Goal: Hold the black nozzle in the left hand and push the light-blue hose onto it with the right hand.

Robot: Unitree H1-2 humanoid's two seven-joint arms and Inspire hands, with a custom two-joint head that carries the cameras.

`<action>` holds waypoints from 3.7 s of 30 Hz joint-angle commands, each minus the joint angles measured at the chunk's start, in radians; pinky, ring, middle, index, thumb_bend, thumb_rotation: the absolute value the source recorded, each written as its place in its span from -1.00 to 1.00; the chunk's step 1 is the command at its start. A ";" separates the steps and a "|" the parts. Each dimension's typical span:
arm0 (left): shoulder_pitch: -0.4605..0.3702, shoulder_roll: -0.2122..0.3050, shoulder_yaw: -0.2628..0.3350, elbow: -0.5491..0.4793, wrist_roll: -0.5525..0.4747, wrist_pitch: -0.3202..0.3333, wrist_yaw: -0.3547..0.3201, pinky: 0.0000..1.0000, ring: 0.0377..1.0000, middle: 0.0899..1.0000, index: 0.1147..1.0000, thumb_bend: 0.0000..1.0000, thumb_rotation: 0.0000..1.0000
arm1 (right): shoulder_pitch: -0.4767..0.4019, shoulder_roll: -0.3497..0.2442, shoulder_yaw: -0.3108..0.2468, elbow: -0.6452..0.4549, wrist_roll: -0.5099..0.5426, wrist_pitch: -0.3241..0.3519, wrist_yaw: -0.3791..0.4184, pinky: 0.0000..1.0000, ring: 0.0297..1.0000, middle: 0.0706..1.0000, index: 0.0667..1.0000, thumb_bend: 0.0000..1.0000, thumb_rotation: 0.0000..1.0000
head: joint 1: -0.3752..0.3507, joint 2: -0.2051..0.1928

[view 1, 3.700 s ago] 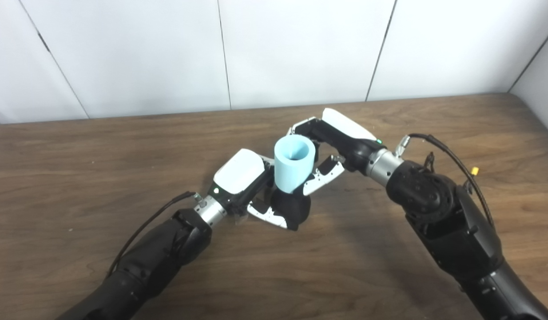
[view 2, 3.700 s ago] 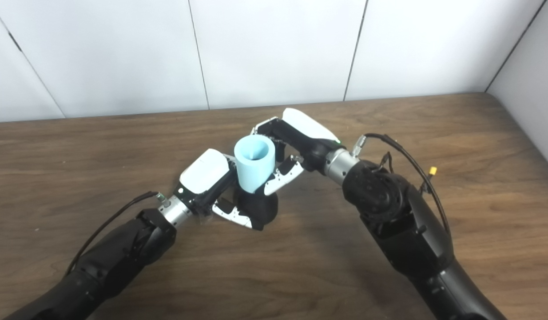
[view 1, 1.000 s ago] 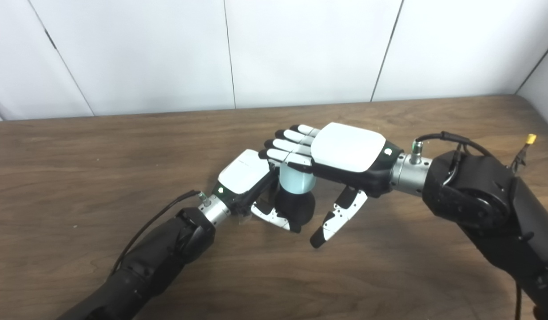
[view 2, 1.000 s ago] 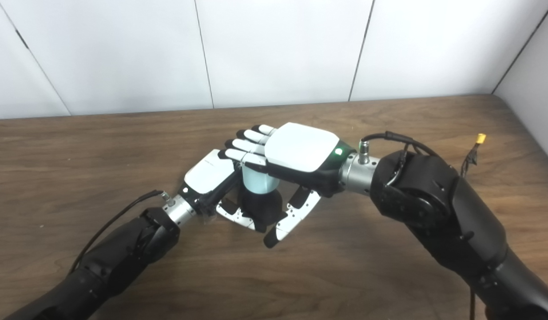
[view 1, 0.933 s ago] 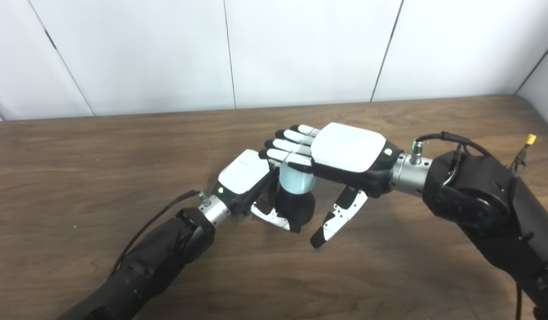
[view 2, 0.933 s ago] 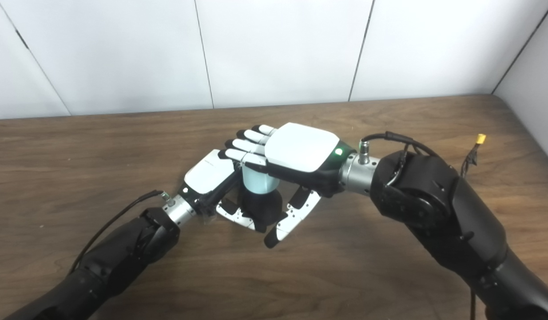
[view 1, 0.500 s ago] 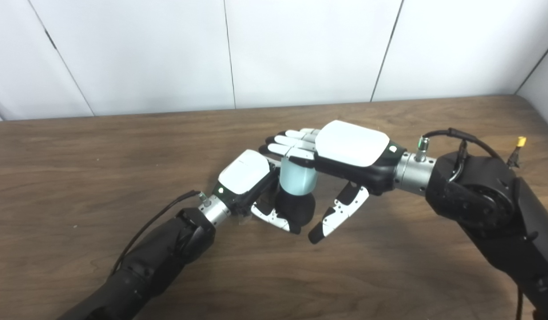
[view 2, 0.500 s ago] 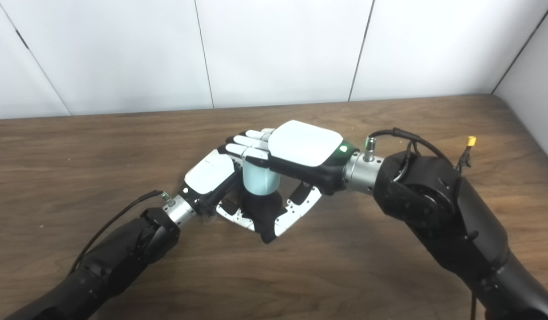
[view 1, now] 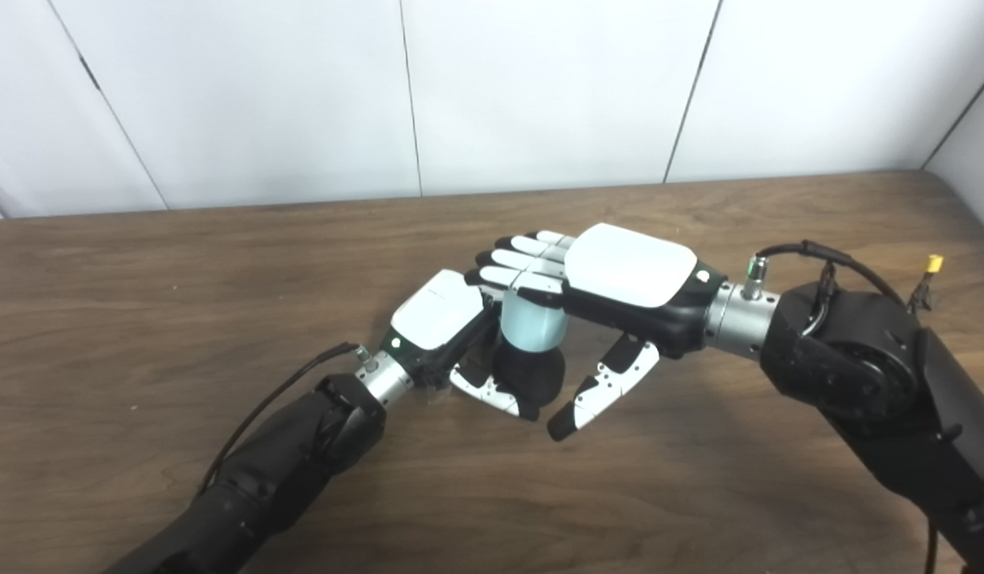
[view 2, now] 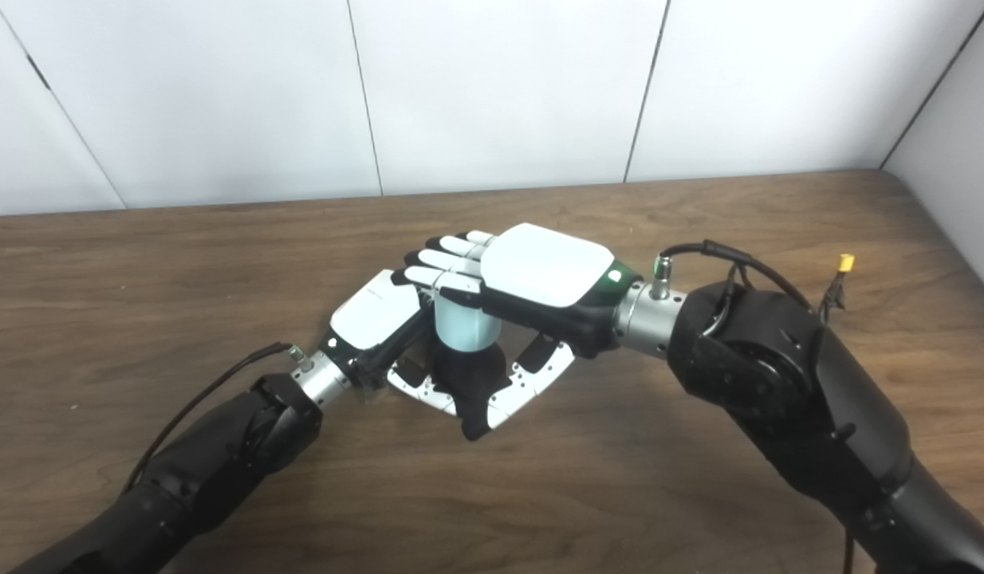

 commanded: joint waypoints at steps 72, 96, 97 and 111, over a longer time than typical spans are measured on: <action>0.179 0.030 -0.063 0.079 0.080 0.057 -0.112 -0.38 -0.32 -0.22 -0.03 -0.01 -1.00 | 0.225 0.372 -0.425 0.200 0.581 0.343 -0.441 0.23 0.41 0.64 0.75 0.68 -0.64 | 0.017 -0.010; 0.312 0.085 0.220 -0.443 -0.032 0.494 -0.430 0.76 1.00 1.00 1.00 1.00 -0.31 | 0.338 0.464 -0.398 0.319 0.559 0.173 -0.571 0.26 0.41 0.73 0.79 0.52 -0.68 | 0.042 -0.027; 0.317 0.084 0.238 -0.451 -0.035 0.497 -0.437 0.78 1.00 1.00 1.00 1.00 -0.32 | 0.338 0.464 -0.397 0.319 0.558 0.171 -0.574 0.26 0.41 0.74 0.79 0.51 -0.69 | 0.042 -0.027; 0.385 0.008 0.458 -0.487 -0.247 0.429 -0.390 0.42 0.77 0.91 0.97 0.92 -0.64 | 0.358 0.482 -0.418 0.353 0.601 0.122 -0.613 0.25 0.42 0.72 0.77 0.55 -0.65 | 0.033 -0.031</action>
